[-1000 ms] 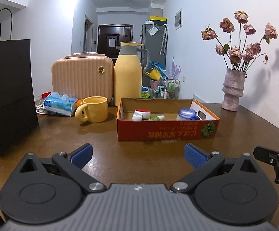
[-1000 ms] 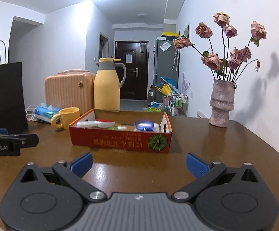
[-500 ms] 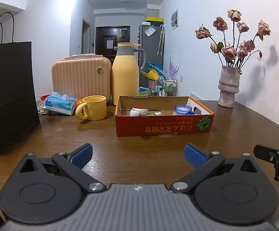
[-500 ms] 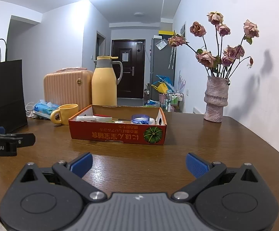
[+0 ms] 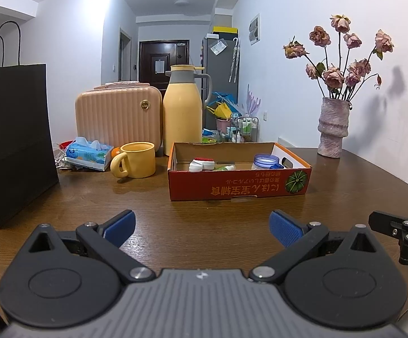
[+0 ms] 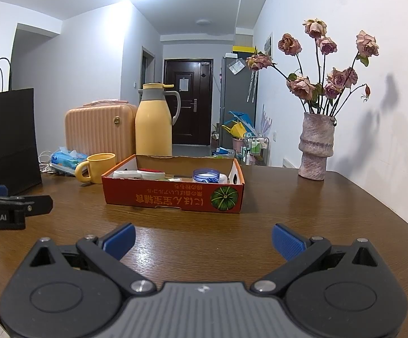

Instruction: Organize rigid objects

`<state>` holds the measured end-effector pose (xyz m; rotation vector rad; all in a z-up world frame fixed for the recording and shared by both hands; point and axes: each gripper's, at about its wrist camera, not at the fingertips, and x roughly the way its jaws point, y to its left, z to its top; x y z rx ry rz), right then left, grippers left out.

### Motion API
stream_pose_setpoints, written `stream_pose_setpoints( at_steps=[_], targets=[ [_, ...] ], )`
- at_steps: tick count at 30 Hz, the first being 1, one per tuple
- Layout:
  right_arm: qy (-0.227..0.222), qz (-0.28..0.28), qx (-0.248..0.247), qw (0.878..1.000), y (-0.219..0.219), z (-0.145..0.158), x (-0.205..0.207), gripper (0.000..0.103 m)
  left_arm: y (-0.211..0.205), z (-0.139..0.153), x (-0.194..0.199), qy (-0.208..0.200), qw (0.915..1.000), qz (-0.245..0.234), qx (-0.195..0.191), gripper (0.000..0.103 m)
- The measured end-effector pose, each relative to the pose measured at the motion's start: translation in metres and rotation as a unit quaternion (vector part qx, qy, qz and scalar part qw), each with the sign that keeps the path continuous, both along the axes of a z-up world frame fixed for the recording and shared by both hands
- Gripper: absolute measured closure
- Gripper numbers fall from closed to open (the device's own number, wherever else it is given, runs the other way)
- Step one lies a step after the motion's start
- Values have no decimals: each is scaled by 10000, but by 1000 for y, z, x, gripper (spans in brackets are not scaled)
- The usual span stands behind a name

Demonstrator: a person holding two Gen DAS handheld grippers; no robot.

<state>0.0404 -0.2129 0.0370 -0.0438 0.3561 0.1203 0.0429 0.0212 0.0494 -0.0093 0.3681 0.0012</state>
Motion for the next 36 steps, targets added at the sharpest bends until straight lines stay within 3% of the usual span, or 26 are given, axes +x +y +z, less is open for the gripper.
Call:
stream_pose_setpoints(
  at_steps=[36],
  targets=[
    [-8, 7, -15, 10000, 2, 1, -1, 0, 0, 0, -2, -13, 10000, -7, 5, 0]
  ],
)
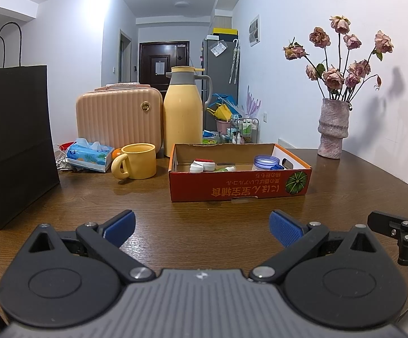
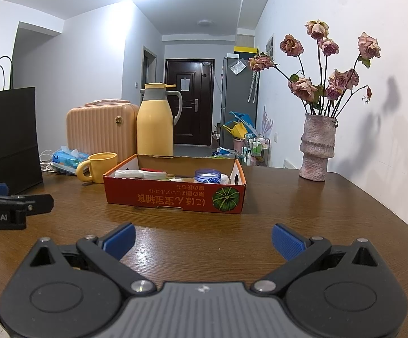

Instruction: Organize rigid objects

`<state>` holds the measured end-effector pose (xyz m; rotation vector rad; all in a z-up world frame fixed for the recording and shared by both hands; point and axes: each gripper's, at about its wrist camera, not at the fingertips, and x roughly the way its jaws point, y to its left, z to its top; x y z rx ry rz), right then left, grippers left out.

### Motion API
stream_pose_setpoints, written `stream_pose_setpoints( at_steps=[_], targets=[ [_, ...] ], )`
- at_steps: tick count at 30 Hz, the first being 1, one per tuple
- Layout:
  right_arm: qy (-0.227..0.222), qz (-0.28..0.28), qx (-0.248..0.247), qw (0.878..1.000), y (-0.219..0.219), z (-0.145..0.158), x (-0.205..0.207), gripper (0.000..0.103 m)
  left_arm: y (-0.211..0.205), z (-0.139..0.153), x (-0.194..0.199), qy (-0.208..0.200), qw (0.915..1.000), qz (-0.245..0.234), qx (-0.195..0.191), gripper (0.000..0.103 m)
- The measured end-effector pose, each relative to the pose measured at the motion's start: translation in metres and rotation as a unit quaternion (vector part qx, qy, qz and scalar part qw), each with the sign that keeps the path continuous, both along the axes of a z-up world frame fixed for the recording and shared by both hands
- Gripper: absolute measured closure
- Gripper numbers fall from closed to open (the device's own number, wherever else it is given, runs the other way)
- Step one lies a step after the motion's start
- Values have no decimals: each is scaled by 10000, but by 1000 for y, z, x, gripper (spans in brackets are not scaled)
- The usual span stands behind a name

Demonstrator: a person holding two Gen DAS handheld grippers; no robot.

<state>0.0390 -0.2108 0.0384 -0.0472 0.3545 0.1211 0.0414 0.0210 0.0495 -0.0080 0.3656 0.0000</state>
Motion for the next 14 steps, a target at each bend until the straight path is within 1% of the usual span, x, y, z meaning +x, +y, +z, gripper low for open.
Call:
stream_pose_setpoints(
  at_steps=[8, 14],
  targets=[
    [7, 2, 1, 10000, 0, 0, 0, 0, 0, 2, -1, -32, 10000, -73, 23, 0],
    [34, 11, -10, 10000, 3, -1, 0, 0, 1, 0, 1, -6, 9999, -131, -35, 0]
  ],
)
